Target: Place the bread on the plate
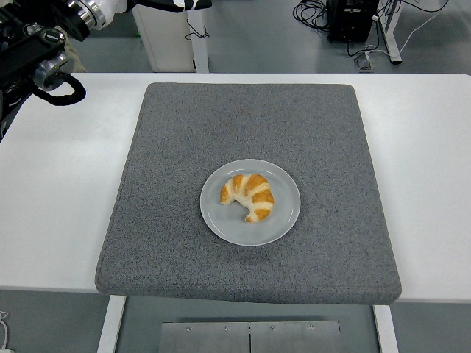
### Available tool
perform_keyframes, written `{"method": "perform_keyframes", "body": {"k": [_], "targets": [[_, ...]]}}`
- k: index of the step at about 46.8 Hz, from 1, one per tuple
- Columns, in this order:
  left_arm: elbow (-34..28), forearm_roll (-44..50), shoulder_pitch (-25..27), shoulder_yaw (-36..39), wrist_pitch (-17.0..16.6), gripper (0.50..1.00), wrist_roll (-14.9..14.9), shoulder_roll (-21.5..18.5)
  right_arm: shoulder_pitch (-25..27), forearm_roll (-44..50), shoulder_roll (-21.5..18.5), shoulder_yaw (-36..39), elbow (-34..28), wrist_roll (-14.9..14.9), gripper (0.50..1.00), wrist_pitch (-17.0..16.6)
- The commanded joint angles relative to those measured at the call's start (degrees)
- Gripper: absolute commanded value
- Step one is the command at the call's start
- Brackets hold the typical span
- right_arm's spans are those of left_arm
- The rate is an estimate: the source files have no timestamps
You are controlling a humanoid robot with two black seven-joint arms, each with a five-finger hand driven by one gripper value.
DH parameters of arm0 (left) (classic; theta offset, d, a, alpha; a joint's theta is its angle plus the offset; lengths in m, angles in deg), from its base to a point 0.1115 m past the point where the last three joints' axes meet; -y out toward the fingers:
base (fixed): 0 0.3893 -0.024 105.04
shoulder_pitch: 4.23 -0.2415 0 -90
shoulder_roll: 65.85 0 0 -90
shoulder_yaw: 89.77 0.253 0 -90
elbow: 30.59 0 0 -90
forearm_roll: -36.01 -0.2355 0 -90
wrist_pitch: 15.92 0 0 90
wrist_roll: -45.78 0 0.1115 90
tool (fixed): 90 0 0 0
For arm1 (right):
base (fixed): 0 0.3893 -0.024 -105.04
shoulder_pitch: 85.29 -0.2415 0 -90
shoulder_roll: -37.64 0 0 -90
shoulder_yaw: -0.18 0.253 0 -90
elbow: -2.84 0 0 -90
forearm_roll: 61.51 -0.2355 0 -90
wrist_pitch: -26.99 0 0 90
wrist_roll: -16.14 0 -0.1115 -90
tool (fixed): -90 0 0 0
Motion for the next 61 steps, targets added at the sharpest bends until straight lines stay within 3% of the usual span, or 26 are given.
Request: {"method": "perform_keyframes", "body": {"k": [1,20,36,45,61], "targets": [[2.97,3.17,-0.13,0.02,0.35,0.972,-0.14,1.17,0.00,0.00,0.00,0.00,0.00,0.00,1.000,0.00],[22.66,10.82,-1.45,-1.48,8.35,0.974,0.13,11.10,0.00,0.00,0.00,0.00,0.00,0.00,1.000,0.00],[28.11,14.78,-5.84,-9.21,8.70,0.972,0.13,16.90,0.00,0.00,0.00,0.00,0.00,0.00,1.000,0.00],[28.29,15.75,-8.30,-14.83,8.71,0.972,0.21,18.40,0.00,0.00,0.00,0.00,0.00,0.00,1.000,0.00],[30.22,19.52,-10.33,-17.47,8.62,0.972,1.09,20.68,0.00,0.00,0.00,0.00,0.00,0.00,1.000,0.00]]}}
